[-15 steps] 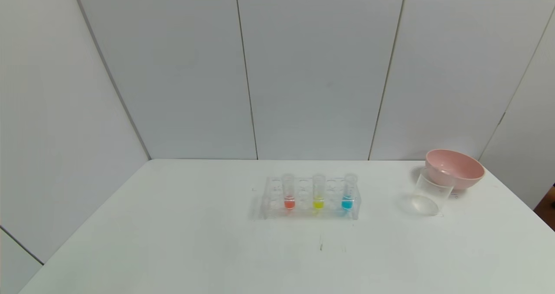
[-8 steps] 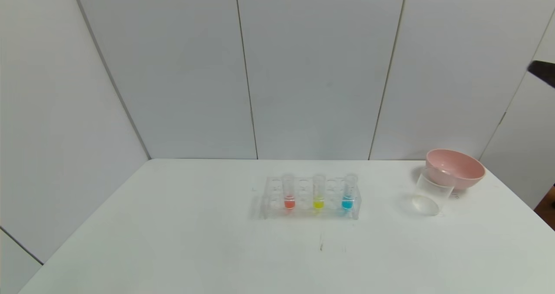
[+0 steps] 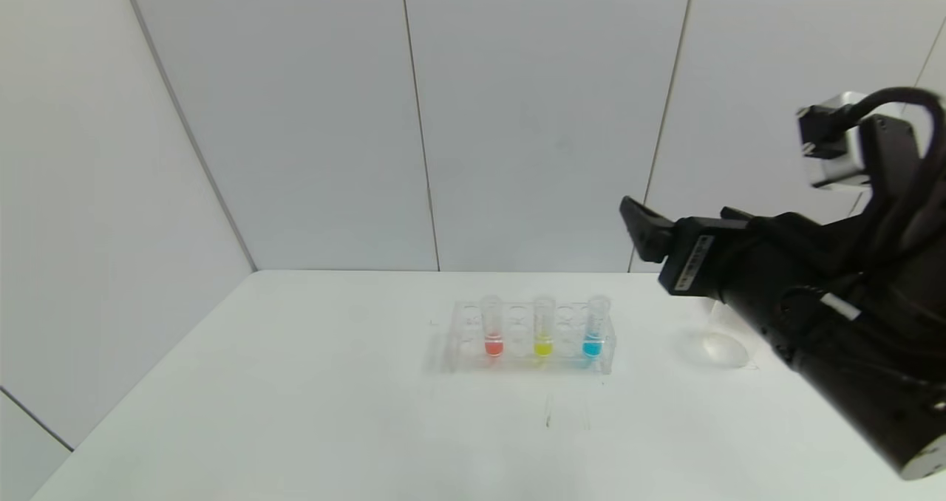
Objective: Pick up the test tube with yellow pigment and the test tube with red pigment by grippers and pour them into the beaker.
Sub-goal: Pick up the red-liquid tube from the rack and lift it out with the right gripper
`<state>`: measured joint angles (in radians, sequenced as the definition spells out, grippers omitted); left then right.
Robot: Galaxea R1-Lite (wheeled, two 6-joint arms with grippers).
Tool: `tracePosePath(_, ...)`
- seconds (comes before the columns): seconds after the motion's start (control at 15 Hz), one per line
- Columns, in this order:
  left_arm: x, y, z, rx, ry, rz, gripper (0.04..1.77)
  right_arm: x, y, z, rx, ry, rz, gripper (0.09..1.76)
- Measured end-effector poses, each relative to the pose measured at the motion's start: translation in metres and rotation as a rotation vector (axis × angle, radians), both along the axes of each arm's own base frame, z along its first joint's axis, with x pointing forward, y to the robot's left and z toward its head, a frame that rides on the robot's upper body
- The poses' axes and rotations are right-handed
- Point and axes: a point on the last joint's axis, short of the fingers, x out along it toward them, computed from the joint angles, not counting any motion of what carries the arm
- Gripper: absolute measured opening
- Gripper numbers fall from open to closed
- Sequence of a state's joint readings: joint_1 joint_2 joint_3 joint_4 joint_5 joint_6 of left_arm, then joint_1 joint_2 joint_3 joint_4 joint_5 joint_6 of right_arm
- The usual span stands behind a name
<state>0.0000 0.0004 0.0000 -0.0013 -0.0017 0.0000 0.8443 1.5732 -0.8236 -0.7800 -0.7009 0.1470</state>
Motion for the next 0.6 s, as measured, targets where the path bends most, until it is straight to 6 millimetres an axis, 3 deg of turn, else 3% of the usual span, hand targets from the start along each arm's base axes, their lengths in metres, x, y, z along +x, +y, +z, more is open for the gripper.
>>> tracePosePath(0.33,0.000,0.000,0.000,0.000,0.000,0.000,1.76,-0.004,0.064,-0.040,-0.090,-0.002,0.035,1.71)
tracePosePath(0.6,0.000,0.000,0.000,0.000,0.000,0.000,1.76,0.016,0.108,-0.080,-0.111,-0.030,-0.011,1.71)
